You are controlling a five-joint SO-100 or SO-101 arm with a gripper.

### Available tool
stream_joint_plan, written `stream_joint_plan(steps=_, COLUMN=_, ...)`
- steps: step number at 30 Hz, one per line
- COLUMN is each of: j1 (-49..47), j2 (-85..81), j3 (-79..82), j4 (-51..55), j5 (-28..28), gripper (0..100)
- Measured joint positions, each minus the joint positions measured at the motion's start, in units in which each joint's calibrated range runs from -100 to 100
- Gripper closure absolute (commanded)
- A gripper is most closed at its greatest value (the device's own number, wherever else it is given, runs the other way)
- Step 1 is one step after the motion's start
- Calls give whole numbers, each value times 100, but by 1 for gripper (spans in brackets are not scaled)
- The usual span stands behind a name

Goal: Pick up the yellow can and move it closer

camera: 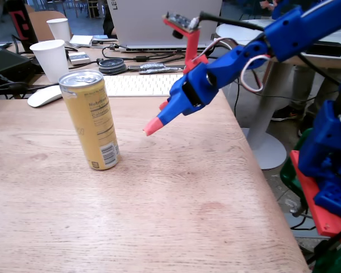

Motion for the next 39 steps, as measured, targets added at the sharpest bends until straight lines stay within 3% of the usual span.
stream_joint_plan(steps=5, j1=-122, j2=389, j3=-586, j4=-99, j5=0, gripper=28)
stream_joint_plan(steps=11, j1=-582, j2=1366, j3=-649, j4=-2178, j5=-15, gripper=28)
stream_joint_plan(steps=16, j1=-780, j2=2309, j3=-1353, j4=-3014, j5=-44, gripper=28)
stream_joint_plan(steps=22, j1=-1484, j2=3260, j3=-2326, j4=-3139, j5=-44, gripper=28)
stream_joint_plan(steps=34, j1=-1494, j2=3640, j3=-3021, j4=-3122, j5=39, gripper=30)
stream_joint_plan(steps=39, j1=-1512, j2=3718, j3=-3021, j4=-3122, j5=39, gripper=52)
